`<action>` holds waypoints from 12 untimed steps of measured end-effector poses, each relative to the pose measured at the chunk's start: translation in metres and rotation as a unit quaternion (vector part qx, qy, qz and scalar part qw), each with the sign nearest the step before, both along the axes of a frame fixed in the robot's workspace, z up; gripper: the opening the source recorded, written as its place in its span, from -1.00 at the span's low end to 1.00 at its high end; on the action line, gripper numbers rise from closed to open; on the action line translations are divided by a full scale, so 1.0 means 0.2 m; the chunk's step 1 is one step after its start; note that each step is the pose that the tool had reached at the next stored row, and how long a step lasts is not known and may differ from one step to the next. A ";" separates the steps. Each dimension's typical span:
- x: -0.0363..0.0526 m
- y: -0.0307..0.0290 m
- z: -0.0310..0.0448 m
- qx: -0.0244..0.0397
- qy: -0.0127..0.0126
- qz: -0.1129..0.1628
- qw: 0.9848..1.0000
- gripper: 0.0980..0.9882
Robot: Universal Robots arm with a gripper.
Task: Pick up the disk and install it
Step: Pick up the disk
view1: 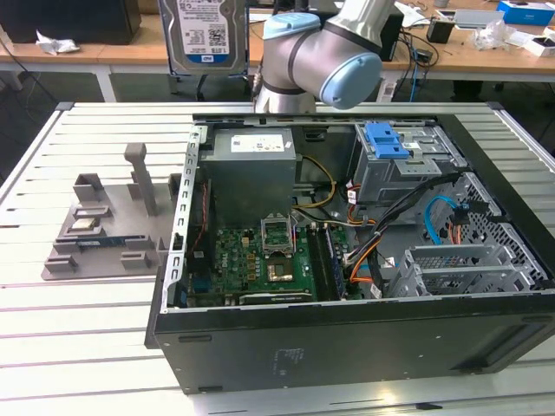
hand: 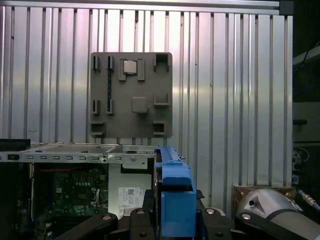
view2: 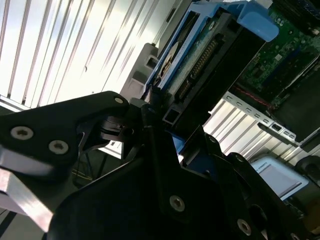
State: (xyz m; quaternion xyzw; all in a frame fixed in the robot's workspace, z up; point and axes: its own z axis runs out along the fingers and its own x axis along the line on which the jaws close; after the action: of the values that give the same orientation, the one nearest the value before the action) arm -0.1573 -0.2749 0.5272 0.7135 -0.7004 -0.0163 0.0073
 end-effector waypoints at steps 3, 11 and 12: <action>0.043 0.000 0.000 0.000 0.000 0.000 1.000 -0.40; 0.169 0.000 0.000 0.000 0.000 0.000 1.000 -0.40; 0.180 0.000 0.000 0.000 0.000 0.000 1.000 -0.40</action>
State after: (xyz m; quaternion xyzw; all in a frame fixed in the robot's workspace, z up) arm -0.1213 -0.2749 0.5272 0.7135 -0.7004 -0.0166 0.0076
